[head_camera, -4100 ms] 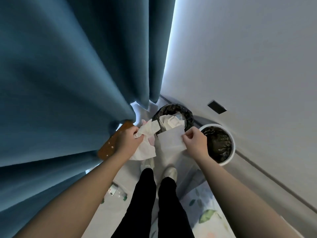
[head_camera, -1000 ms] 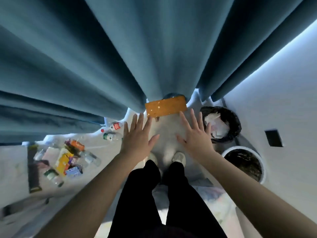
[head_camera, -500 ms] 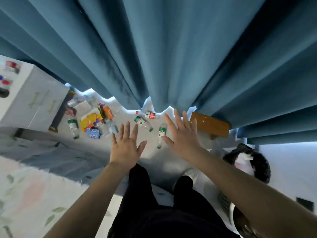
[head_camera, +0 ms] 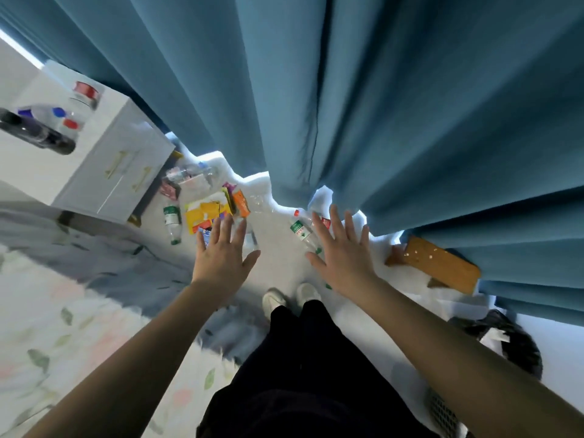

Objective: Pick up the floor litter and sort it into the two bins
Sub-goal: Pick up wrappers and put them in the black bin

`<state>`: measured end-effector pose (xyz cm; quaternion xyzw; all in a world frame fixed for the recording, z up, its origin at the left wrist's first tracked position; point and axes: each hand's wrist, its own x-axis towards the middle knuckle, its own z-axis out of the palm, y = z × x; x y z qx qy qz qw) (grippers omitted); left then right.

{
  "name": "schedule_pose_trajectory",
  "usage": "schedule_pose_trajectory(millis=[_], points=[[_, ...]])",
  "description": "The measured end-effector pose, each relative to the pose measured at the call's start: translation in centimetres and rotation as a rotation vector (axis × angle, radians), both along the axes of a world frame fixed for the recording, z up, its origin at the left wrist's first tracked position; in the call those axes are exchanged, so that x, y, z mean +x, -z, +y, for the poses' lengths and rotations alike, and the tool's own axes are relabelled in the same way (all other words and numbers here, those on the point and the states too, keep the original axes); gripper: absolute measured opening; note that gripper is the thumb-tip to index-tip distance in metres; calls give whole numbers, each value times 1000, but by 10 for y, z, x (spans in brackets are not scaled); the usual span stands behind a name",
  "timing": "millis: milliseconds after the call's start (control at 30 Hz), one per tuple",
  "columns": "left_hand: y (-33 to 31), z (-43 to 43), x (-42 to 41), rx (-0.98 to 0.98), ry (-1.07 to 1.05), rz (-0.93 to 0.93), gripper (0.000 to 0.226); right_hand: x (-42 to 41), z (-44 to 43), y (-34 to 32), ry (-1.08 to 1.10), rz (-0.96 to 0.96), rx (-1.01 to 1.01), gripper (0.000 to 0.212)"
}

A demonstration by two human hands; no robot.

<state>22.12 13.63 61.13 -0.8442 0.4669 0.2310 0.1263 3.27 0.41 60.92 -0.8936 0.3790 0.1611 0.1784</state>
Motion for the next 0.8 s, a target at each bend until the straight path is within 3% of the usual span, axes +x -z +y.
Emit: schedule_pose_trajectory(millis=[433, 633, 800], points=[[114, -7, 132, 192, -350, 130, 75, 201, -61, 93, -372, 186, 236, 80], [248, -22, 208, 214, -495, 201, 74, 294, -84, 236, -429, 344, 264, 96], [396, -24, 273, 253, -454, 244, 77, 345, -94, 395, -303, 499, 290, 109]])
